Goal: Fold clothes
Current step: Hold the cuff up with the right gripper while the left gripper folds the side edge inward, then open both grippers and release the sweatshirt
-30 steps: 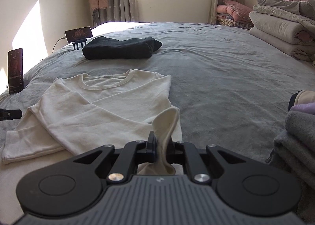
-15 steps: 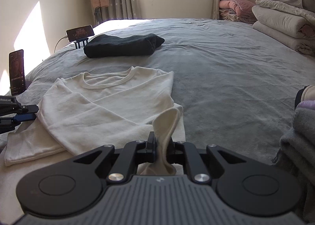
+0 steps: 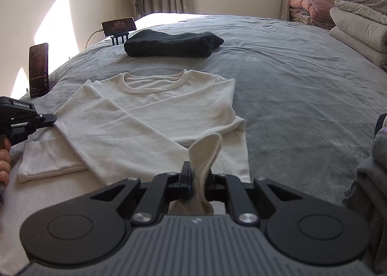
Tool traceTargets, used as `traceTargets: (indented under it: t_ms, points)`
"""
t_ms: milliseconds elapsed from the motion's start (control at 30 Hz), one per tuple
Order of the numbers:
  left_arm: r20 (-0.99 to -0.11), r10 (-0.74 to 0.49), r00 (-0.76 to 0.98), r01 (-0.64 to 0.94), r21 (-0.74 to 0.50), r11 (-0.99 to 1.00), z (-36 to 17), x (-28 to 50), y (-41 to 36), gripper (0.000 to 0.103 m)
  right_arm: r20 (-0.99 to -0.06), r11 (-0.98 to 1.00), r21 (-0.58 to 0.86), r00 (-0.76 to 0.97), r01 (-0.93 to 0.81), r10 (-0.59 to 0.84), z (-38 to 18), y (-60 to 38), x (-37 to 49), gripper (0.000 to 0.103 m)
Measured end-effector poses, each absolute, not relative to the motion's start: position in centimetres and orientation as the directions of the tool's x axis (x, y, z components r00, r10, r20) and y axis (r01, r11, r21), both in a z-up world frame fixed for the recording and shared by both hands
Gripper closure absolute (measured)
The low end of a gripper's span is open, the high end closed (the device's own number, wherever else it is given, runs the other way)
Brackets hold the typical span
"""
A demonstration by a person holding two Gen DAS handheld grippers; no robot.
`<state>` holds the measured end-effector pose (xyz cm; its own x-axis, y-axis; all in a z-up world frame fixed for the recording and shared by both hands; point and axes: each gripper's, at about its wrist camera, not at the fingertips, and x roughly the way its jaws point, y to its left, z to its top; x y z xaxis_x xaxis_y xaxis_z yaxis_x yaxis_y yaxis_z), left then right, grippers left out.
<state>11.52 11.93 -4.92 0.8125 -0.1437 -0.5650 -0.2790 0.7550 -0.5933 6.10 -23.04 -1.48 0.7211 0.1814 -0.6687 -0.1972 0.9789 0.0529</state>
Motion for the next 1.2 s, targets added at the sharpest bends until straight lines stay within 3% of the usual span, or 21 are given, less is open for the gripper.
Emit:
traceTargets:
  t_ms: [133,200,267,367,467,700,933,1133,1200]
  points:
    - [-0.576,-0.146,0.805,-0.282,-0.587,0.758,-4.6,11.3,12.2,0.095,-0.690,0.975,0.007,0.705,-0.224,0.167,-2.0,-23.1,5.9,0.089]
    - [-0.579,-0.113,0.807,-0.293,-0.559,0.776,-4.0,10.9,12.3,0.091,-0.675,0.976,0.005,0.719,-0.216,0.162,-1.5,-23.7,5.6,0.072]
    - [-0.564,-0.053,0.824,-0.295,-0.507,0.810,-3.1,10.3,12.3,0.084,-0.650,0.979,0.015,0.742,-0.204,0.164,-0.8,-24.4,5.2,0.066]
    - [-0.511,-0.003,0.860,-0.259,-0.442,0.859,-1.8,9.8,11.7,0.081,-0.603,0.980,0.048,0.777,-0.193,0.183,0.0,-24.9,4.9,0.066]
    - [-0.473,-0.034,0.880,-0.182,-0.404,0.897,-1.2,9.7,10.4,0.076,-0.547,0.981,0.057,0.817,-0.184,0.185,0.7,-24.7,4.6,0.066]
    - [-0.490,-0.153,0.858,0.014,-0.277,0.961,-1.9,10.2,6.4,0.073,-0.472,0.991,-0.010,0.874,-0.134,0.113,1.7,-24.5,4.2,0.065]
    - [-0.552,-0.162,0.818,0.079,-0.171,0.982,-3.5,10.9,4.6,0.073,-0.521,0.975,0.004,0.831,-0.224,0.193,0.5,-24.0,4.4,0.065]
    - [-0.557,-0.156,0.816,0.089,-0.146,0.985,-4.4,10.7,4.1,0.071,-0.619,0.948,0.084,0.730,-0.306,0.290,-2.1,-23.2,4.7,0.065]
    - [-0.555,-0.151,0.818,0.091,-0.136,0.987,-4.5,10.6,4.0,0.071,-0.626,0.947,0.060,0.726,-0.316,0.283,-2.7,-23.2,4.2,0.071]
